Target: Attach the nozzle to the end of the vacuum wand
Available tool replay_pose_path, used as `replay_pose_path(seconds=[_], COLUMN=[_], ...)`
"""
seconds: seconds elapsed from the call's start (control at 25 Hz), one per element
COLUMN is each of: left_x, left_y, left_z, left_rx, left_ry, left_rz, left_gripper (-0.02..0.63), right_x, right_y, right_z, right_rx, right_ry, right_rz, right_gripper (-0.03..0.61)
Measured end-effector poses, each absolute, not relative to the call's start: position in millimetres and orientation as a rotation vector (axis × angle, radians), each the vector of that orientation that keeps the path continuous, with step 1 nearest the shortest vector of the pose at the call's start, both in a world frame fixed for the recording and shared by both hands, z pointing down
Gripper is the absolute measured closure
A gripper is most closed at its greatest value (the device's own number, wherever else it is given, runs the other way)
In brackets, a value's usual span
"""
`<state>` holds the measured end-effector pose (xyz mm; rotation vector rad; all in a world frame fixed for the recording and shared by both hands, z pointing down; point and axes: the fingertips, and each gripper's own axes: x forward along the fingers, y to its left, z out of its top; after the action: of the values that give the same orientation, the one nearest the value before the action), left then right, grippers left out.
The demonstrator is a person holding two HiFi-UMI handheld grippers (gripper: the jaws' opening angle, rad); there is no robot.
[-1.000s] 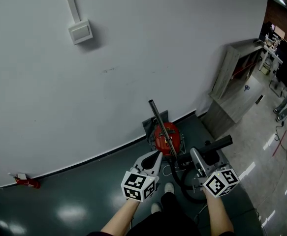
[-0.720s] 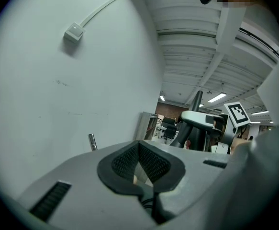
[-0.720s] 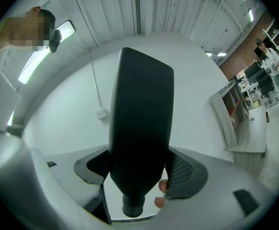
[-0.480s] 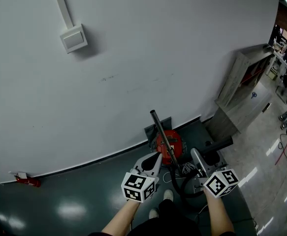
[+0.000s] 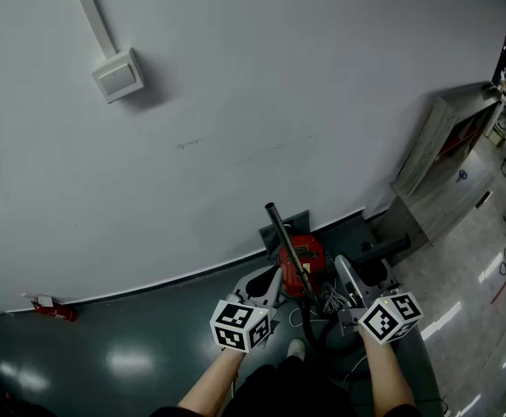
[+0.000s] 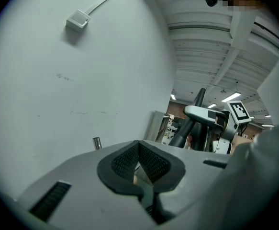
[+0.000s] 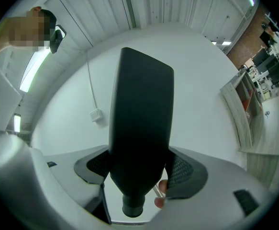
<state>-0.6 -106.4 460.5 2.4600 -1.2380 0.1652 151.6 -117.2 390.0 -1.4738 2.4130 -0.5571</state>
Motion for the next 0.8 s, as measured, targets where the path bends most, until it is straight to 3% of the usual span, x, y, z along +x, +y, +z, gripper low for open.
replay_pose_path(seconds=[0.8], left_x=[-18], left_y=[-185], left_z=[501], left_rx=[2.352], left_ry=[-1.256], left_rz=[0.202], left_gripper=[0.610], right_x=[146], right_y=[-205], right_z=[403], right_rx=[-1.458], right_ry=[2.400], right_rz=[-0.601], right_gripper=[0.233])
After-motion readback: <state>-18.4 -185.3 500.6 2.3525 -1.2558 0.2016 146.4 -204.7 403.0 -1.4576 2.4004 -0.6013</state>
